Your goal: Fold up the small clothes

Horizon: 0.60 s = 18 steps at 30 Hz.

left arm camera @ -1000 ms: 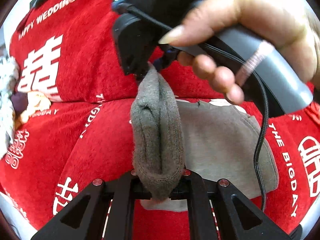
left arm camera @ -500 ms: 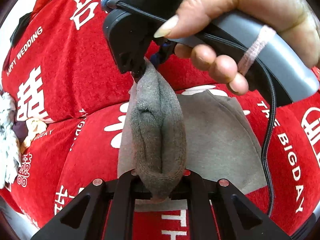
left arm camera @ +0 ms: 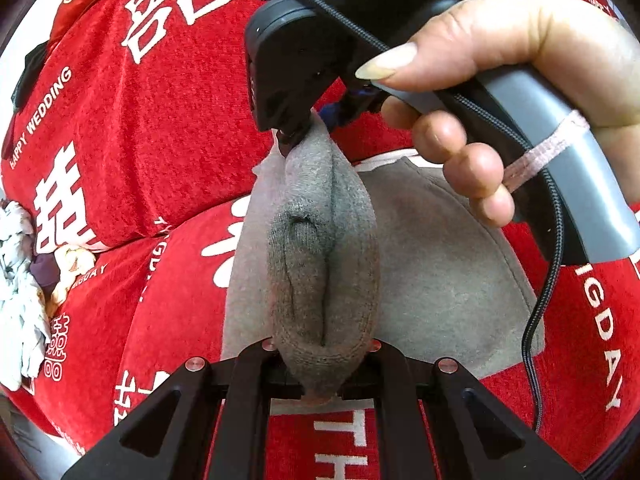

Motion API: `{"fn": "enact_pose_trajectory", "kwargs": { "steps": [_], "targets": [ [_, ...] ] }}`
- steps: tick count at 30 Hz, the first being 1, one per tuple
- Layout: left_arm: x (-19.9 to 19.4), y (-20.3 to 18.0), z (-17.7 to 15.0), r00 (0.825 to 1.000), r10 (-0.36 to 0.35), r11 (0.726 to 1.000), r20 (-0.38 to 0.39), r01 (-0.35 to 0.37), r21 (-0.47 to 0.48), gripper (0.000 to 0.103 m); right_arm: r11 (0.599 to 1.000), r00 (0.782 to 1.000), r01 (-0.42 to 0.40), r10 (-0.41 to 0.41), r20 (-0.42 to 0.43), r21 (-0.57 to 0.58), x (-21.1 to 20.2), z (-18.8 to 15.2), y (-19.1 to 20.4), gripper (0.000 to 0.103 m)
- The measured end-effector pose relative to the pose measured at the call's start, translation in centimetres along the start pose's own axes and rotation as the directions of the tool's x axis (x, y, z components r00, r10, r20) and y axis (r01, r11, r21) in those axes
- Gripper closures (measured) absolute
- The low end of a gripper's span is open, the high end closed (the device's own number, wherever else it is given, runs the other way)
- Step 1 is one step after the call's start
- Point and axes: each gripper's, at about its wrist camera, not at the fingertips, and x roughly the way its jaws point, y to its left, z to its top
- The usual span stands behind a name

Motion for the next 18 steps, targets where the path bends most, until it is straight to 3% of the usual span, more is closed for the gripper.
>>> {"fn": "enact_pose_trajectory", "kwargs": {
  "steps": [18],
  "targets": [
    [1.3,-3.8,0.3,0.999,-0.015,0.999,-0.044,0.017,0.035,0.093,0.997,0.997,-0.062,0.061,0.037,0.047,-1.3,-2.4,-4.3,0.083]
  ]
}}
